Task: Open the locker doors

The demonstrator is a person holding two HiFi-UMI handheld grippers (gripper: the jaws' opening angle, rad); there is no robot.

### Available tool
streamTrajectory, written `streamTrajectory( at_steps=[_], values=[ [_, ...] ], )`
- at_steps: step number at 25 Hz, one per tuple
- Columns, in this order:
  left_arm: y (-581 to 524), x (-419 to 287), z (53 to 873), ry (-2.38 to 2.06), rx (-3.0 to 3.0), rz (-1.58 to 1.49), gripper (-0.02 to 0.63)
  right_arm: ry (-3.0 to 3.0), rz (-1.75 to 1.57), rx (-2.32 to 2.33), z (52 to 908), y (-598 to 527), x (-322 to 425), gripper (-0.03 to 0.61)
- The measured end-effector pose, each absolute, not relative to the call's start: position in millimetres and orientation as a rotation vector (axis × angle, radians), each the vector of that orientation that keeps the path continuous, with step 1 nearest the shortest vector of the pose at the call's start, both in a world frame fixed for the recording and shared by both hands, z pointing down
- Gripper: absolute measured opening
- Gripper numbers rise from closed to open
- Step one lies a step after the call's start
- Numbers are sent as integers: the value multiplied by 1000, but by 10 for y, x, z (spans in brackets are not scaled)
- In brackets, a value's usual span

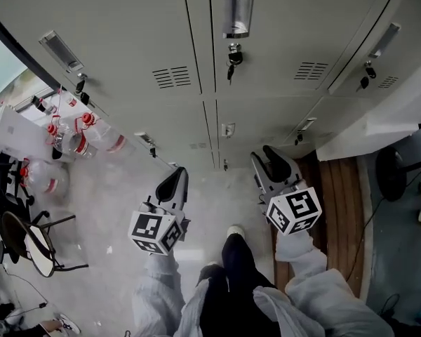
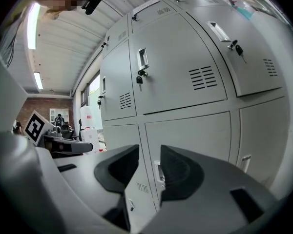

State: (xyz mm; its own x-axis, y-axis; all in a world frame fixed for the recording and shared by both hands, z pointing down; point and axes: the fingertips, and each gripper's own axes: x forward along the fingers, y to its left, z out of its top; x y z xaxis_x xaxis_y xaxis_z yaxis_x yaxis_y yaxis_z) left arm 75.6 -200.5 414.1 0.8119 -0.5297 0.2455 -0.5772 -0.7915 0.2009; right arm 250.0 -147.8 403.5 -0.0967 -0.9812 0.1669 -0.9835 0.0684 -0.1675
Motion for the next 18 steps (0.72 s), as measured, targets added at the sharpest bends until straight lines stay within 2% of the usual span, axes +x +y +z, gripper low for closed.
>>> streamTrajectory(
  at_steps=[7, 9, 13, 15, 18],
  values=[
    [-2016, 659, 4912, -808, 2764, 209, 11, -2334, 258, 2075, 4752, -1488, 2346, 118],
    [-2039, 645, 4368, -814, 2765, 209, 11, -2323, 249, 2092, 4178, -1473, 2380, 118],
    [-2046, 697, 2023, -802, 2776, 201, 11, -2300, 223, 2107, 1796, -1431, 2507, 118],
    [-2052, 710, 1790, -799, 2783, 194, 11, -2283, 205, 2100, 1557, -1418, 2552, 118],
    [-2113, 704, 2287, -801, 2773, 181, 11, -2263, 197, 2110, 2024, -1434, 2594, 118]
  ],
)
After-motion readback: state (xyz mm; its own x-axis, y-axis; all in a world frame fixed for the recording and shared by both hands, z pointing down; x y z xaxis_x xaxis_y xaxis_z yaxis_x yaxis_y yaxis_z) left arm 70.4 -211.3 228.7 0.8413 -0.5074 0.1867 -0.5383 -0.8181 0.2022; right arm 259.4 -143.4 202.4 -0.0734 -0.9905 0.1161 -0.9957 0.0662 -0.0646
